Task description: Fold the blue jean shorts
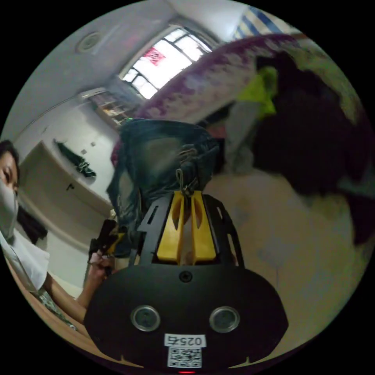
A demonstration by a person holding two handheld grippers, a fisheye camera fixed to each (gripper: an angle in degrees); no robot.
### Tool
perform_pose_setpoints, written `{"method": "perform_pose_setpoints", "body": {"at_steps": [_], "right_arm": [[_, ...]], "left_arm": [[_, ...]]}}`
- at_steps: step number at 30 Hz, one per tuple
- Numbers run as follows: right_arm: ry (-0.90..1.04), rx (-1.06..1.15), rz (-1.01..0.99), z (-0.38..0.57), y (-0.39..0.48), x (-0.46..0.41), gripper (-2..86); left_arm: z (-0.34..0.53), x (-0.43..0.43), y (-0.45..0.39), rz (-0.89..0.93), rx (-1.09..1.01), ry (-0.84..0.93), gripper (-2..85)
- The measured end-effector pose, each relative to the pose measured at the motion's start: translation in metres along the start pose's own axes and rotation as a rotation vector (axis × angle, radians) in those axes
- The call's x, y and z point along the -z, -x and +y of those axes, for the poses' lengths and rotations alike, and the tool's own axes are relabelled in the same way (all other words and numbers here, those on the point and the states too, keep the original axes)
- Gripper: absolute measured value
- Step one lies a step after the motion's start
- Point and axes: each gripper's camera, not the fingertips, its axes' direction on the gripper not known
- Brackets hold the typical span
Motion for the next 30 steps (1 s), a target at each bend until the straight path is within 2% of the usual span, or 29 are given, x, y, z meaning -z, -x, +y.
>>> {"method": "perform_pose_setpoints", "body": {"at_steps": [3, 5, 7, 9, 12, 15, 19, 21, 23, 27, 30], "right_arm": [[0.113, -0.228, 0.109, 0.046, -0.063, 0.0, 0.3], [0.018, -0.37, 0.12, 0.069, -0.093, 0.033, 0.2], [0.01, -0.422, 0.078, 0.072, -0.104, 0.054, 0.2], [0.027, -0.397, 0.089, 0.067, -0.103, 0.068, 0.1], [0.092, -0.296, -0.021, 0.027, -0.092, 0.074, 0.0], [0.043, -0.069, -0.083, -0.034, -0.05, 0.093, -0.1], [-0.226, 0.134, -0.116, -0.076, 0.003, 0.176, -0.2], [-0.29, 0.137, -0.08, -0.074, 0.005, 0.209, -0.2], [-0.324, 0.041, -0.076, -0.055, -0.016, 0.237, -0.1], [-0.22, -0.115, 0.074, -0.006, -0.055, 0.241, -0.1], [-0.035, -0.194, 0.251, 0.043, -0.086, 0.214, 0.0]], "left_arm": [[0.036, -0.054, 0.065, -0.132, 0.206, 0.174, -0.3], [0.057, -0.061, 0.073, -0.125, 0.241, 0.107, -0.6], [0.058, -0.06, 0.069, -0.16, 0.254, 0.117, -0.6], [0.05, -0.064, 0.063, -0.154, 0.239, 0.136, -0.7], [0.012, -0.075, 0.051, -0.09, 0.26, 0.187, -0.9], [-0.05, -0.091, -0.004, -0.043, 0.078, 0.194, -1.0], [-0.105, -0.087, -0.127, 0.092, -0.336, 0.055, -1.0], [-0.11, -0.082, -0.163, 0.117, -0.466, 0.022, -0.9], [-0.11, -0.097, -0.173, 0.133, -0.538, 0.097, -0.8], [-0.1, -0.155, -0.111, -0.026, -0.337, 0.4, -0.7], [-0.073, -0.197, -0.025, -0.151, -0.099, 0.558, -0.7]]}}
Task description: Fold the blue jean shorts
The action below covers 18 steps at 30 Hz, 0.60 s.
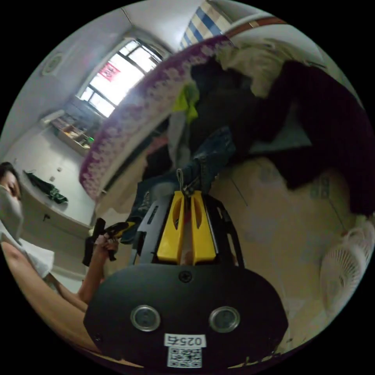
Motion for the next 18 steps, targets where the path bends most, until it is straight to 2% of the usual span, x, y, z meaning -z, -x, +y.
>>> {"method": "perform_pose_setpoints", "body": {"at_steps": [1, 2, 4, 6, 9, 10, 11, 12, 14, 16, 17, 18], "right_arm": [[0.052, -0.053, 0.055, 0.017, -0.013, -0.015, 0.1], [0.085, -0.121, 0.074, 0.031, -0.026, -0.026, 0.1], [0.026, -0.228, 0.08, 0.041, -0.04, -0.022, 0.1], [-0.034, -0.212, 0.031, 0.037, -0.037, -0.012, 0.2], [-0.116, 0.106, -0.04, 0.02, 0.021, 0.0, 0.4], [-0.095, 0.323, -0.059, 0.017, 0.059, -0.005, 0.6], [-0.031, 0.538, -0.09, 0.019, 0.098, -0.018, 0.8], [0.022, 0.632, -0.111, 0.022, 0.115, -0.027, 1.0], [0.26, 0.875, -0.225, 0.045, 0.163, -0.08, 2.1], [0.445, 0.982, -0.276, 0.071, 0.178, -0.132, 4.2], [0.592, 0.994, -0.327, 0.089, 0.179, -0.166, 5.9], [0.659, 0.988, -0.359, 0.097, 0.177, -0.181, 6.9]], "left_arm": [[0.007, -0.024, 0.029, -0.027, 0.108, 0.07, -0.8], [0.016, -0.042, 0.051, 0.026, 0.169, 0.11, -0.8], [0.034, -0.042, 0.071, 0.194, 0.27, 0.019, -0.9], [0.04, -0.036, 0.075, 0.199, 0.258, -0.009, -0.9], [0.046, -0.03, 0.07, 0.178, 0.172, -0.055, -0.7], [0.048, -0.028, 0.067, 0.169, 0.141, -0.066, -0.5], [0.048, -0.026, 0.065, 0.166, 0.102, -0.078, 0.1], [0.048, -0.025, 0.064, 0.168, 0.086, -0.084, 0.4], [0.049, -0.02, 0.07, 0.21, 0.069, -0.103, 3.2], [0.052, -0.014, 0.081, 0.27, 0.09, -0.11, 5.4], [0.057, -0.008, 0.09, 0.316, 0.095, -0.142, 5.9], [0.061, -0.004, 0.095, 0.334, 0.102, -0.168, 5.8]]}}
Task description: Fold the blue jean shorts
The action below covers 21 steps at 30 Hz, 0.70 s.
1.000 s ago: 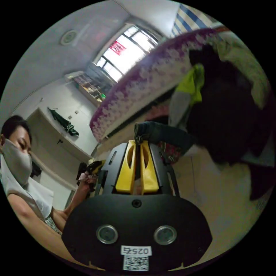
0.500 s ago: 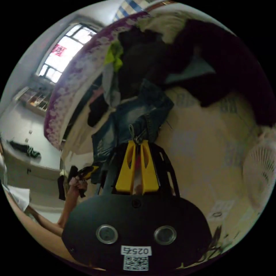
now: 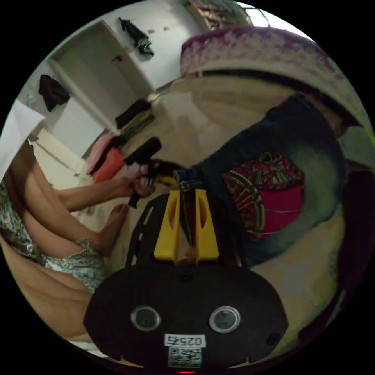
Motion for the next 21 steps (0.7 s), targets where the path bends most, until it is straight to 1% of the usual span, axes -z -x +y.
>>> {"method": "perform_pose_setpoints", "body": {"at_steps": [1, 2, 4, 7, 10, 12, 13, 15, 17, 19, 21], "right_arm": [[0.04, -0.013, -0.091, 0.003, -0.006, -0.024, 8.4], [0.02, -0.033, -0.132, 0.009, -0.009, -0.034, 9.6], [-0.037, -0.041, -0.158, 0.02, -0.012, -0.03, 11.0], [-0.202, -0.113, -0.124, 0.047, -0.026, -0.001, 12.0], [-0.248, -0.267, 0.002, 0.077, -0.063, 0.026, 13.2], [-0.246, -0.387, 0.065, 0.1, -0.097, 0.036, 13.4], [-0.232, -0.493, 0.07, 0.117, -0.124, 0.038, 13.5], [-0.24, -0.612, 0.032, 0.144, -0.162, 0.037, 13.7], [-0.255, -0.705, -0.034, 0.168, -0.209, 0.025, 14.2], [-0.267, -0.735, -0.092, 0.172, -0.243, 0.009, 14.8], [-0.32, -0.764, -0.166, 0.168, -0.276, -0.007, 15.1]], "left_arm": [[0.006, 0.012, 0.008, -0.023, 0.041, -0.037, 5.6], [0.013, 0.024, 0.015, -0.029, 0.035, -0.068, 6.3], [0.025, 0.043, 0.026, 0.005, 0.073, -0.115, 7.3], [0.045, 0.064, 0.039, 0.01, 0.128, -0.176, 8.2], [0.058, 0.061, 0.04, -0.009, 0.141, -0.156, 10.0], [0.063, 0.05, 0.035, -0.074, 0.117, -0.139, 11.1], [0.063, 0.043, 0.03, -0.12, 0.074, -0.143, 11.2], [0.061, 0.032, 0.027, -0.143, 0.041, -0.142, 11.4], [0.052, 0.014, 0.024, -0.189, 0.017, -0.098, 11.1], [0.046, 0.003, 0.022, -0.254, 0.012, -0.069, 9.7], [0.043, -0.005, 0.021, -0.331, -0.01, -0.054, 8.1]]}}
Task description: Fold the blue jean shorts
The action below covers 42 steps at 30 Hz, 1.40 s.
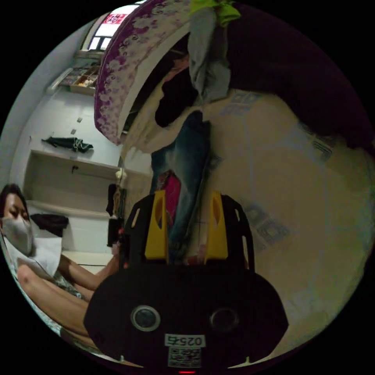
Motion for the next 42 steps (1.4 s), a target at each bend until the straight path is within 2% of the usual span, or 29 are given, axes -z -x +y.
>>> {"method": "perform_pose_setpoints", "body": {"at_steps": [4, 7, 10, 13, 15, 18, 21, 22, 25, 28, 33, 37, 42], "right_arm": [[-0.014, -0.03, -0.053, -0.052, -0.043, -0.049, 10.3], [-0.01, -0.046, 0.012, -0.056, -0.059, -0.071, 6.3], [-0.007, -0.017, 0.133, -0.014, -0.053, -0.084, 6.2], [0.106, 0.038, 0.057, 0.05, -0.055, -0.115, 9.0], [0.133, 0.022, -0.016, 0.082, -0.069, -0.123, 11.1], [0.016, -0.095, -0.071, 0.115, -0.11, -0.112, 13.7], [-0.085, -0.223, -0.176, 0.126, -0.161, -0.105, 16.0], [-0.097, -0.25, -0.205, 0.125, -0.179, -0.108, 16.3], [-0.08, -0.269, -0.29, 0.115, -0.21, -0.136, 16.5], [-0.011, -0.226, -0.293, 0.107, -0.217, -0.181, 16.2], [0.022, -0.243, -0.313, 0.114, -0.231, -0.256, 13.9], [-0.006, -0.288, -0.299, 0.133, -0.256, -0.309, 9.1], [0.034, -0.321, -0.285, 0.149, -0.271, -0.379, 5.8]], "left_arm": [[0.001, -0.004, 0.013, -0.002, -0.013, 0.019, 5.2], [-0.015, 0.001, 0.032, 0.031, 0.027, 0.076, 3.6], [-0.048, 0.035, 0.044, -0.089, -0.044, -0.014, 3.8], [-0.081, 0.084, 0.066, -0.161, -0.029, -0.181, 5.5], [-0.086, 0.111, 0.085, -0.103, 0.019, -0.221, 8.1], [-0.054, 0.137, 0.117, -0.039, 0.098, -0.219, 12.1], [0.01, 0.141, 0.149, 0.016, 0.181, -0.183, 13.4], [0.038, 0.134, 0.163, 0.084, 0.245, -0.164, 13.7], [0.1, 0.101, 0.191, 0.281, 0.382, -0.145, 13.8], [0.132, 0.074, 0.204, 0.363, 0.464, -0.171, 13.5], [0.128, 0.061, 0.21, 0.291, 0.415, -0.164, 13.4], [0.135, 0.053, 0.242, 0.301, 0.504, -0.187, 7.9], [0.156, 0.048, 0.274, 0.321, 0.473, -0.217, 3.6]]}}
